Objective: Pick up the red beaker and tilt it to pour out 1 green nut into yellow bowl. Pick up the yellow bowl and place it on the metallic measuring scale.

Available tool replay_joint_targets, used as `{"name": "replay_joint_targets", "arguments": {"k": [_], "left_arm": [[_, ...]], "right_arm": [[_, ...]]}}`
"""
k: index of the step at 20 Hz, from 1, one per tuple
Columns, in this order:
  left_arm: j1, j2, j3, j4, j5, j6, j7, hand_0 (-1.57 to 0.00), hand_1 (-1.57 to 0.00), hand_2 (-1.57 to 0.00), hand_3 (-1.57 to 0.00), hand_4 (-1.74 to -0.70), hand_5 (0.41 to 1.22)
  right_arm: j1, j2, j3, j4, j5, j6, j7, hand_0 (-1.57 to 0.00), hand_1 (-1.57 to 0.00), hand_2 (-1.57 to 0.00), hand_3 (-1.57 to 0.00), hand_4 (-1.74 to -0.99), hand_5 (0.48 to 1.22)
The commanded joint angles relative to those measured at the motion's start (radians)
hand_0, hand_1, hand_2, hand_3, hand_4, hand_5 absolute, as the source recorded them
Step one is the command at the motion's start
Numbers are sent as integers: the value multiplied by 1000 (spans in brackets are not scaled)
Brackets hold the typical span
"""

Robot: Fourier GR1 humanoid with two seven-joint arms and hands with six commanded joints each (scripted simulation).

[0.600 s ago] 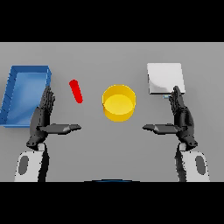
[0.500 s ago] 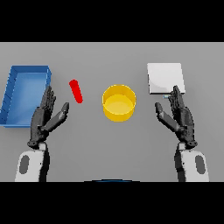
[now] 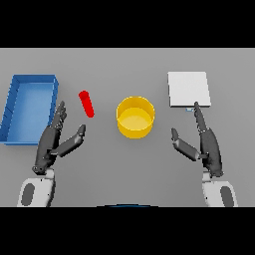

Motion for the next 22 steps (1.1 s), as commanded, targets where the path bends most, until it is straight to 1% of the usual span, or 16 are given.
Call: {"name": "replay_joint_targets", "arguments": {"k": [1, 3, 4, 7, 8, 10, 11, 13, 14, 15, 17, 18, 19, 21, 22], "left_arm": [[2, 2, -8, -8, -7, -4, -4, 1, 1, 1, 1, -1226, 661], [-17, 0, -15, 13, -14, -8, 17, 1, 1, 1, 1, -1239, 668], [-23, -2, -25, 20, -21, -13, 13, 1, 1, 1, 1, -1254, 679], [-102, -18, -3, 111, -6, -13, 30, 1, 1, 1, 1, -1331, 713], [-116, -11, 7, 128, -1, -17, 15, 1, 1, 1, 1, -1356, 724], [-170, -10, 19, 196, -4, -18, 16, 1, 1, 1, 1, -1377, 738], [-193, -12, 25, 234, -9, -13, 3, 1, 1, 1, 1, -1379, 739], [-241, -15, 41, 299, -17, 2, -3, 1, 1, 1, 1, -1376, 738], [-273, -18, 52, 348, -20, 7, -4, 1, 1, 1, 1, -1369, 733], [-295, -17, 66, 386, -18, 14, -10, 1, 1, 1, 1, -1359, 726], [-339, -25, 85, 454, -10, 17, -19, 1, 1, 1, 1, -1345, 718], [-344, -25, 88, 469, -8, 14, -36, 1, 1, 1, 1, -1339, 717], [-357, -28, 93, 496, -4, 11, -54, 1, 1, 1, 1, -1333, 714], [-422, -21, 111, 557, -6, 17, -54, 1, 1, 1, 1, -1323, 712], [-435, -23, 115, 579, -7, 19, -79, 1, 1, 1, 1, -1321, 713]], "right_arm": [[-7, -7, -3, -9, -9, 10, 2, 1, 1, 1, 1, -1241, 680], [-4, 4, 5, -15, -18, 19, 15, 1, 1, 1, 1, -1250, 681], [-14, 14, 11, -14, -18, 18, 21, 1, 1, 1, 1, -1254, 682], [0, 9, -4, -27, -58, 40, 2, 1, 1, 1, 1, -1280, 679], [10, 1, -13, -27, -66, 43, -6, 1, 1, 1, 1, -1286, 676], [1, 14, -5, -23, -66, 42, 1, 1, 1, 1, 1, -1304, 678], [9, 10, -4, -31, -64, 44, 5, 1, 1, 1, 1, -1308, 679], [0, 7, -18, -27, -78, 44, 14, 1, 1, 1, 1, -1321, 683], [-3, 5, -17, -30, -82, 49, 13, 1, 1, 1, 1, -1329, 685], [11, 11, -11, -33, -73, 43, -2, 1, 1, 1, 1, -1331, 686], [15, 4, -20, -40, -82, 45, 4, 1, 1, 1, 1, -1339, 688], [2, 7, -21, -26, -82, 45, 15, 1, 1, 1, 1, -1341, 689], [6, 5, -20, -29, -79, 44, 16, 1, 1, 1, 1, -1338, 688], [0, 11, -20, -21, -83, 43, 17, 1, 1, 1, 1, -1338, 688], [-9, 12, -26, -15, -86, 41, 24, 1, 1, 1, 1, -1336, 688]]}}
